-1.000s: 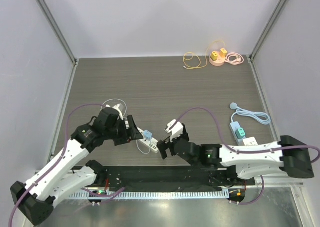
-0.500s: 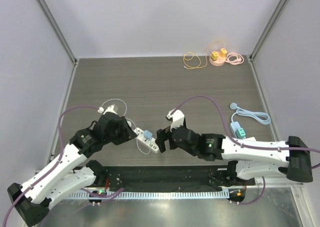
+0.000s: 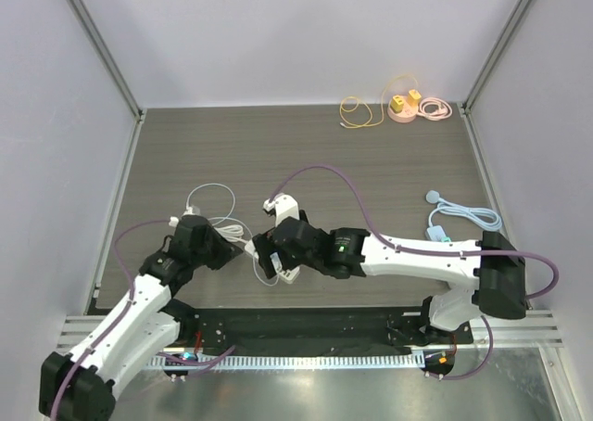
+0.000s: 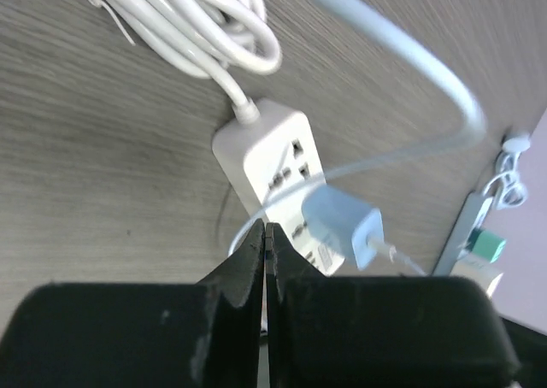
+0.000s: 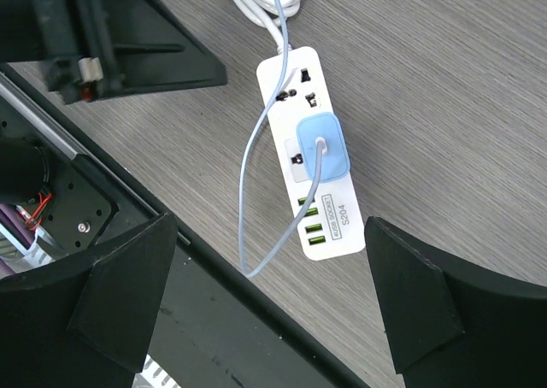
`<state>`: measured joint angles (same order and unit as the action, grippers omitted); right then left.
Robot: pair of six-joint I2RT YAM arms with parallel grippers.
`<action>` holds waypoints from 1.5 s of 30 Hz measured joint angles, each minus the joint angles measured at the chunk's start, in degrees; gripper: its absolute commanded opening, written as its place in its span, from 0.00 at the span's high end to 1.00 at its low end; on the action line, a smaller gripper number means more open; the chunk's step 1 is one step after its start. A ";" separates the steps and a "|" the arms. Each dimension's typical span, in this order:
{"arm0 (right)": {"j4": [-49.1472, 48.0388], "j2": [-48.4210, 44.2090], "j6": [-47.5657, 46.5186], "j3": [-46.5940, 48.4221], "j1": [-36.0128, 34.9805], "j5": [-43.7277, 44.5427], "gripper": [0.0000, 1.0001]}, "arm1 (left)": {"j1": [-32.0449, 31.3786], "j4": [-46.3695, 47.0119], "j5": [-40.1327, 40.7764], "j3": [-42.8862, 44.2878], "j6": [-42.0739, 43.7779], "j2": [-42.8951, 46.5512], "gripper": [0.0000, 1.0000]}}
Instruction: Pull the plug off the socket
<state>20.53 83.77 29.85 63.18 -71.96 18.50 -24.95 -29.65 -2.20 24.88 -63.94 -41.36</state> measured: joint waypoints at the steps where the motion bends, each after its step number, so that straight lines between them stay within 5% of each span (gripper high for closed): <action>1: 0.50 0.42 0.00 0.55 0.26 -0.42 0.04 | 2.43 2.60 -2.16 -1.38 -0.22 -1.14 1.00; 5: 1.75 2.60 -0.09 2.75 1.33 -1.42 0.04 | 8.37 11.28 -10.05 -5.03 -0.79 -8.66 1.00; 11: 2.56 6.23 -0.13 4.50 2.08 -2.14 0.05 | 9.35 18.93 -15.65 -5.53 -1.22 -12.41 1.00; 23: 4.42 11.28 -0.17 8.44 2.05 -2.99 0.07 | 9.94 21.29 -16.24 -5.42 -0.11 -12.87 1.00; 33: 5.73 15.04 -1.03 11.34 2.45 -2.51 0.26 | 10.01 25.31 -17.27 -5.40 -0.04 -18.71 1.00; 45: 7.85 16.76 -1.70 12.59 2.47 -1.53 0.27 | 10.08 30.01 -19.87 -5.42 0.83 -22.73 1.00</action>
<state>28.38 100.53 28.14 75.77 -69.49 16.97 -14.87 0.36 -22.06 19.46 -63.11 -64.10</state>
